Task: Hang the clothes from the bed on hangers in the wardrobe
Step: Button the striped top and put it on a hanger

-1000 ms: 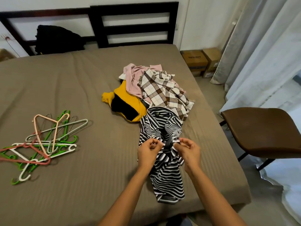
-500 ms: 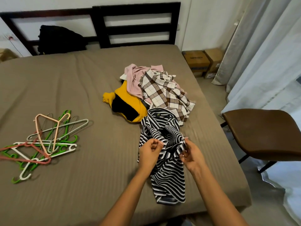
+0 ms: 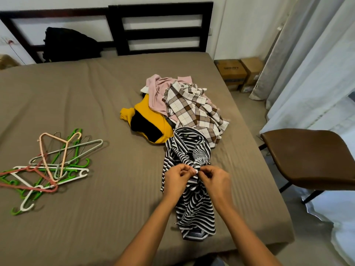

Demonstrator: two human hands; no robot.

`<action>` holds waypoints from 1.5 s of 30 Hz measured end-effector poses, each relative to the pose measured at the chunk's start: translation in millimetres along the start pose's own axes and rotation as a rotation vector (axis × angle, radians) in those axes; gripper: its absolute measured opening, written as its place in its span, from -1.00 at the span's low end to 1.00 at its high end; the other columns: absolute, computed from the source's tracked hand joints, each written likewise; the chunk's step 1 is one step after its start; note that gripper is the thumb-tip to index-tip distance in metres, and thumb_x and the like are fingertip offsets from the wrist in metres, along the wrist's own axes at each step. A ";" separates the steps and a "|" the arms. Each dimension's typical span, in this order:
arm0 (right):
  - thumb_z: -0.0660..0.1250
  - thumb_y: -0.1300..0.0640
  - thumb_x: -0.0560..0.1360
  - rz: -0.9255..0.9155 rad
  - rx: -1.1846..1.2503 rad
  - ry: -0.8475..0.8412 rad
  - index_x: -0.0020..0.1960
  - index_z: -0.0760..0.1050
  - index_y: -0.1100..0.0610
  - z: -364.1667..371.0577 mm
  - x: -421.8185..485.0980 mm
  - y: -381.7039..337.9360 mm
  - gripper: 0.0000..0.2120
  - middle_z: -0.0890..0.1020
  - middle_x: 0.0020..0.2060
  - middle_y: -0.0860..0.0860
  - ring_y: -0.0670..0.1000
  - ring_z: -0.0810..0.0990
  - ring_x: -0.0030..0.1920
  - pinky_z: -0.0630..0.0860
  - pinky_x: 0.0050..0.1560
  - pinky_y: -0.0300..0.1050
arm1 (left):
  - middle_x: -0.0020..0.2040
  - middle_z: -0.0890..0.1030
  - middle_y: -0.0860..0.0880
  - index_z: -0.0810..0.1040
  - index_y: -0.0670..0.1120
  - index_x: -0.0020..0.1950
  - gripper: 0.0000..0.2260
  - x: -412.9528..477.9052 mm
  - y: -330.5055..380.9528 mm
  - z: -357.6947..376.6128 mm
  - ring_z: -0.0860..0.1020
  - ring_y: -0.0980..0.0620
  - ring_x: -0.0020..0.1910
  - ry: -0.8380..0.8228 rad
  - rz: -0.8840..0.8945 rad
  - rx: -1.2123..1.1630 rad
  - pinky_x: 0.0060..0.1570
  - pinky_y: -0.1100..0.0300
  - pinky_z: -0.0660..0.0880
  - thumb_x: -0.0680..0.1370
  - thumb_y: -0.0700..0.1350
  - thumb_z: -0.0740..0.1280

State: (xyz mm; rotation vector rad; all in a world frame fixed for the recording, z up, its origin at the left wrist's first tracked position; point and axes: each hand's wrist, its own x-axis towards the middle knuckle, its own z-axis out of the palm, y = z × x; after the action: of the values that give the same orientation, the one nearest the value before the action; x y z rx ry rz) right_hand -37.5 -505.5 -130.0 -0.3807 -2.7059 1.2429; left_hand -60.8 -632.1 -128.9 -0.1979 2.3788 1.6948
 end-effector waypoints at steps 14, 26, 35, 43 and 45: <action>0.38 0.25 0.43 0.132 0.351 -0.180 -0.18 0.67 0.03 -1.3 -3.5 -0.4 -0.85 0.69 -0.29 -0.04 -0.03 0.67 -0.23 0.61 -0.10 0.09 | -0.32 0.65 0.08 0.67 -0.07 -0.19 -0.96 2.0 3.4 -7.8 0.58 0.25 -0.33 -0.010 -0.010 0.121 -0.31 0.51 0.42 0.43 -0.12 0.47; 0.46 0.17 0.39 0.170 0.213 -0.029 -0.17 0.65 0.09 19.0 -9.7 -8.8 -0.98 0.67 -0.31 -0.08 -0.12 0.64 -0.25 0.60 -0.10 -0.04 | -0.32 0.67 -0.01 0.68 -0.08 -0.25 -0.86 -0.2 -3.8 2.6 0.55 0.15 -0.34 0.045 -0.242 -0.141 -0.27 0.24 0.46 0.47 -0.09 0.40; 0.34 0.22 0.45 0.239 0.189 0.043 -0.23 0.57 0.20 23.0 -14.8 -21.3 -0.90 0.60 -0.38 0.04 0.00 0.53 -0.37 0.47 -0.26 -0.11 | -0.21 0.66 -0.02 0.58 0.01 -0.27 -0.82 2.6 -16.2 10.5 0.61 -0.01 -0.13 0.070 -0.195 -0.097 -0.02 0.01 0.56 0.53 -0.13 0.33; 0.30 0.13 0.53 1.058 1.011 -0.502 -0.28 0.48 0.21 5.7 11.3 -4.3 -0.76 0.51 -0.53 0.03 -0.09 0.48 -0.55 0.47 -0.53 -0.33 | -0.24 0.56 0.04 0.51 0.00 -0.13 -0.89 1.5 -32.8 0.7 0.48 0.10 -0.25 -0.083 0.080 -0.019 -0.17 0.14 0.45 0.58 -0.15 0.28; 0.30 -0.08 0.51 1.047 0.975 -0.551 -0.38 0.50 0.18 4.0 14.5 0.3 -0.59 0.51 -0.50 0.04 -0.04 0.47 -0.49 0.47 -0.50 -0.31 | -0.23 0.55 0.05 0.51 -0.03 -0.09 -0.93 -2.7 -32.8 0.5 0.46 0.15 -0.28 -0.119 0.130 -0.006 -0.22 0.26 0.42 0.57 -0.16 0.29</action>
State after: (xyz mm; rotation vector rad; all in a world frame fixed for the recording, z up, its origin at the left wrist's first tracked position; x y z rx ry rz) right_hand -52.3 -504.1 -132.5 -1.5262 -1.6832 3.0205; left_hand -50.6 -642.4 -158.4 0.0568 2.3453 1.7176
